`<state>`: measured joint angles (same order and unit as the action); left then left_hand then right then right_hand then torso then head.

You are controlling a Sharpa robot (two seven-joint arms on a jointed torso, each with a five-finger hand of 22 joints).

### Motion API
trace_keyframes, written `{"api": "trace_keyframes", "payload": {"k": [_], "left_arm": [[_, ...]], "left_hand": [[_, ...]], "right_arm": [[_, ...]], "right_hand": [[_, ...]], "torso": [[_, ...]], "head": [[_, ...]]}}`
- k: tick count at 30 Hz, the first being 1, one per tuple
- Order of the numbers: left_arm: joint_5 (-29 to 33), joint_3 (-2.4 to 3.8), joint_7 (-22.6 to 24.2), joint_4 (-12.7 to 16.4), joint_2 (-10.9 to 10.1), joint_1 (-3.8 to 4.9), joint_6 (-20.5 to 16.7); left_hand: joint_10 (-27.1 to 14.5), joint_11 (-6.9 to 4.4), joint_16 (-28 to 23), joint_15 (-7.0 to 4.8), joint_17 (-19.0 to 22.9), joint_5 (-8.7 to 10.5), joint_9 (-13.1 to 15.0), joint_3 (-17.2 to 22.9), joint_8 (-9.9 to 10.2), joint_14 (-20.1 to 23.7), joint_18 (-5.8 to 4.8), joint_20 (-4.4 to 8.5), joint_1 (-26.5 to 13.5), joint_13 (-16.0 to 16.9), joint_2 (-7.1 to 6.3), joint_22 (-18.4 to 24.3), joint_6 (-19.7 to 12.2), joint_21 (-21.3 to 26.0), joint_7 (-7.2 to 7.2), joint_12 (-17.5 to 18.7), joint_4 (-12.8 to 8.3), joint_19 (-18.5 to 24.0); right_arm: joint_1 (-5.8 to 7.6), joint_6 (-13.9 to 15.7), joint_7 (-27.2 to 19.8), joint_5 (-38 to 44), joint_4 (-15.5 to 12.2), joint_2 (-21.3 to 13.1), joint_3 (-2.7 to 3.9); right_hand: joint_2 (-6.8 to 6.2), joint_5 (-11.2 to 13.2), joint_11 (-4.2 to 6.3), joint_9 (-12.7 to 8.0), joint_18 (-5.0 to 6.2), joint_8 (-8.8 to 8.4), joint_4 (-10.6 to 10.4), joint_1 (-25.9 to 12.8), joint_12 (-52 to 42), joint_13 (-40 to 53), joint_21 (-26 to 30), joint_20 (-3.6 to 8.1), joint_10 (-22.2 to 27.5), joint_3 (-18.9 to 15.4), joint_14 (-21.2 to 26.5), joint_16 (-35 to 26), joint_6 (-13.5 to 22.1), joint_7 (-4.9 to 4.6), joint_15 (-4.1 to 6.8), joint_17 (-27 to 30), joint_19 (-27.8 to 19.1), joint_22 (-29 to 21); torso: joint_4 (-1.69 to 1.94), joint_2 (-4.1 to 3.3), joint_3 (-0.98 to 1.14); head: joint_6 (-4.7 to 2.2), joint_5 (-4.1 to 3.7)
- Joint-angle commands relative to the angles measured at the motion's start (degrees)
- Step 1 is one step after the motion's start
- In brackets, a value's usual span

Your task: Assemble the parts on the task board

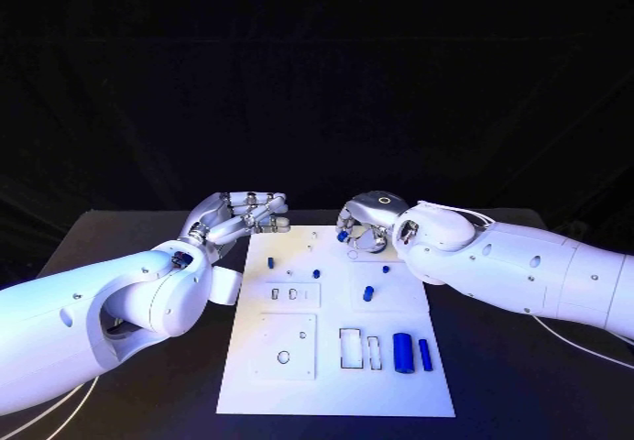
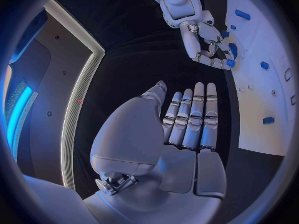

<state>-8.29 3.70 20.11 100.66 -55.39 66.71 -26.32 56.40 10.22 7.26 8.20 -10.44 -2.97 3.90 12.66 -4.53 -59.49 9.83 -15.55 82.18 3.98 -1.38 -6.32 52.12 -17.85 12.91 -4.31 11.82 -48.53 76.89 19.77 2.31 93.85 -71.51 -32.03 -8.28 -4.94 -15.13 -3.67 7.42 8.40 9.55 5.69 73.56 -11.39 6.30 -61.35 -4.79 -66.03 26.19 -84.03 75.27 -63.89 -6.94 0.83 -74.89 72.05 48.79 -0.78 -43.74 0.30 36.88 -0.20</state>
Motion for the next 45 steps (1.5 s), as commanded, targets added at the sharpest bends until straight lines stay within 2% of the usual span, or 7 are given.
{"api": "trace_keyframes", "payload": {"k": [1,12,18,19,26,30,45], "left_arm": [[1.83,0.06,0.02,0.12,0.16,0.11,0.87],[2.52,0.06,0.18,-0.17,0.45,0.19,1.45],[2.56,0.06,0.24,-0.34,0.69,0.24,1.56],[2.56,0.06,0.26,-0.36,0.7,0.25,1.6],[2.53,0.06,0.48,-0.33,0.73,0.44,1.7],[2.38,0.06,0.43,-0.28,0.81,0.58,1.3],[2.17,0.07,0.39,0.04,0.78,0.88,0.75]], "left_hand": [[0.1,0.45,-0.45,0.05,-0.08,-0.05,-0.07,0.13,0.28,0.47,0.71,-0.11,0.59,-0.06,-0.02,0.1,0.09,0.4,0.47,0.32,-0.49,0.34],[0.12,0.45,-0.65,0.09,-0.07,-0.04,-0.07,0.29,0.35,0.61,0.69,-0.15,0.79,-0.06,-0.06,0.17,0.1,0.47,0.46,0.36,-0.71,0.41],[0.13,0.45,-0.69,0.1,-0.07,-0.04,-0.06,0.32,0.36,0.65,0.68,-0.16,0.8,-0.05,-0.06,0.19,0.11,0.49,0.47,0.36,-0.74,0.44],[0.13,0.45,-0.71,0.1,-0.07,-0.04,-0.06,0.33,0.36,0.65,0.68,-0.16,0.81,-0.05,-0.05,0.19,0.11,0.5,0.47,0.36,-0.75,0.44],[0.16,0.46,-0.99,0.15,-0.06,-0.05,-0.06,0.65,0.44,0.83,0.67,-0.23,1.09,-0.05,0.01,0.31,0.15,0.64,0.45,0.41,-1.03,0.62],[0.22,0.53,-1.28,0.24,-0.07,-0.02,-0.06,0.33,0.52,0.97,0.66,-0.33,0.49,-0.04,-0.59,0.45,0.19,0.79,0.54,0.43,-0.88,0.81],[0.24,0.53,-1.32,0.25,-0.08,-0.02,-0.06,0.29,0.52,0.98,0.66,-0.34,0.41,-0.04,-0.68,0.47,0.2,0.82,0.54,0.42,-0.87,0.85]], "right_arm": [[0.06,3.53,0.57,-2.59,0.74,1.03,0.04],[0.03,3.13,1.14,-3.03,5.09,5.74,0.07],[-0.28,1.63,1.62,-2.89,7.56,7.67,0.06],[-0.34,1.5,1.67,-2.86,7.8,7.86,0.05],[-0.77,0.38,1.92,-2.57,9.21,9.12,0.03],[-1.02,-0.17,2.2,-2.49,9.8,9.7,0.01],[-1.45,0.03,4.84,-0.91,11.11,10.99,-0.02]], "right_hand": [[0.21,0.3,-0.1,0.6,-0.68,0.0,-0.21,-0.22,-0.09,-0.11,-0.14,-0.12,0.0,0.06,-3.26,0.18,0.13,-0.3,0.12,0.03,0.14,-0.03],[0.05,0.27,-0.28,0.69,-0.72,-0.27,-0.47,-0.48,0.14,-0.2,-0.36,-0.22,0.38,0.03,-3.27,0.48,0.58,-0.49,-0.04,-0.2,0.06,0.32],[0.04,0.17,-0.37,0.73,-0.8,-0.44,-0.62,-0.61,0.23,-0.23,-0.7,-0.29,0.54,0.05,-3.26,0.59,0.84,-0.61,-0.12,-0.28,0.16,0.82],[0.04,0.17,-0.37,0.73,-0.8,-0.44,-0.62,-0.61,0.23,-0.23,-0.7,-0.29,0.54,0.05,-3.26,0.59,0.84,-0.61,-0.12,-0.28,0.16,0.82],[0.01,0.1,-0.4,0.75,-0.83,-0.48,-0.67,-0.66,0.25,-0.24,-0.84,-0.31,0.58,0.04,-3.29,0.76,0.9,-0.64,-0.14,-0.44,0.21,1.02],[-0.06,0.06,-0.42,0.77,-0.85,-0.51,-0.68,-0.7,0.27,-0.24,-0.92,-0.33,0.62,0.02,-3.3,0.86,0.94,-0.66,-0.16,-0.53,0.24,1.15],[-0.23,-0.01,-0.48,0.83,-0.8,-0.6,-0.8,-0.88,0.31,-0.25,-0.81,-0.4,0.7,-0.08,-3.28,0.83,1.07,-0.74,-0.22,-0.46,0.07,1.0]], "torso": [[0.08,-0.1,0.02],[0.27,-0.26,0.01],[0.71,-0.43,-0.09],[0.64,-0.41,-0.06],[0.95,-0.62,-0.2],[0.9,-0.65,-0.21],[0.72,-0.66,-0.09]], "head": [[-0.16,-0.18],[-0.18,-0.17],[-0.14,-0.34],[-0.14,-0.28],[-0.19,-0.37],[-0.28,-0.16],[-0.05,0.28]]}}
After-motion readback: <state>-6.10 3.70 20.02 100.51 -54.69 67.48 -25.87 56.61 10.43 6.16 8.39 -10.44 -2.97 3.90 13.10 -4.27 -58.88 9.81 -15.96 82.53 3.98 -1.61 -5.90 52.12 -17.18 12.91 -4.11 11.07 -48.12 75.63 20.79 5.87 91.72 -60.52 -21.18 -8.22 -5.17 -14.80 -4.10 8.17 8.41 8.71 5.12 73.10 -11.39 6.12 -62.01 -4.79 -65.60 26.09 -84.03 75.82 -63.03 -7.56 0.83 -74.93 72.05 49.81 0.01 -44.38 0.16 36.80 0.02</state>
